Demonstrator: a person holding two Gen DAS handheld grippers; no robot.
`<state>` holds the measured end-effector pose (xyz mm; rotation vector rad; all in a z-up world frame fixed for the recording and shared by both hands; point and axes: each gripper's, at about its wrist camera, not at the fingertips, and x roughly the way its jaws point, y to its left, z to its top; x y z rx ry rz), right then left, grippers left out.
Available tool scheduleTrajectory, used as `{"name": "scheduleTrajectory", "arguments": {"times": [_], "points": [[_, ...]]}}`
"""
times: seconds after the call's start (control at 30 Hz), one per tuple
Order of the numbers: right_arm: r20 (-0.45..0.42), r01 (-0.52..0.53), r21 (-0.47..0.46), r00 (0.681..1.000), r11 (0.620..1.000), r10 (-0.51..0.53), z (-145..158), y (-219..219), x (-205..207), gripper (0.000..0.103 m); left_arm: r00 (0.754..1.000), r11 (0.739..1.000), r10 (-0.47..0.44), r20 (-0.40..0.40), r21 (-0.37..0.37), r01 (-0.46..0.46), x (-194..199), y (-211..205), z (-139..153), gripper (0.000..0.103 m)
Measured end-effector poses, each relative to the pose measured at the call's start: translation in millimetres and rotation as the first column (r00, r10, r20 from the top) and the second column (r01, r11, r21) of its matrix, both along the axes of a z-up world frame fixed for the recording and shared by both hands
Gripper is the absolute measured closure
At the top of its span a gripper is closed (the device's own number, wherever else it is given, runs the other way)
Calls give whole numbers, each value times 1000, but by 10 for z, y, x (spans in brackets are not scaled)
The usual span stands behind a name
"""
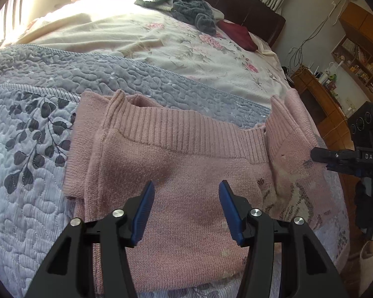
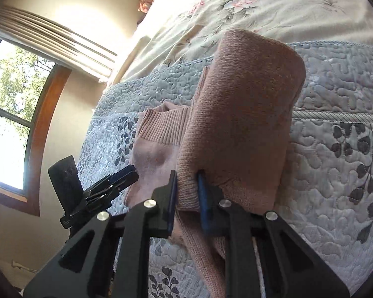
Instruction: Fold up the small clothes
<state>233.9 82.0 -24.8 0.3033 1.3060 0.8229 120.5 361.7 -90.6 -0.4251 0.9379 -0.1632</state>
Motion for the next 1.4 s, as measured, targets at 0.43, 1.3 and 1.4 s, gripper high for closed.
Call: {"name": "scheduleTrajectory", "arguments": {"times": [0.43, 1.3, 1.4], "points": [[-174, -18, -56, 985, 998, 8, -778, 671, 34, 77, 999, 991, 34, 2, -129, -33, -39, 211, 8, 49], [-118, 155, -108, 979, 982, -167, -935, -1117, -7, 65, 986, 929, -79, -148, -369, 19, 775, -792, -518, 46], [-137, 162, -94, 975, 982, -174, -1022, -1066, -44, 65, 986, 922, -74, -148, -388, 11, 806, -846, -555, 65]]}}
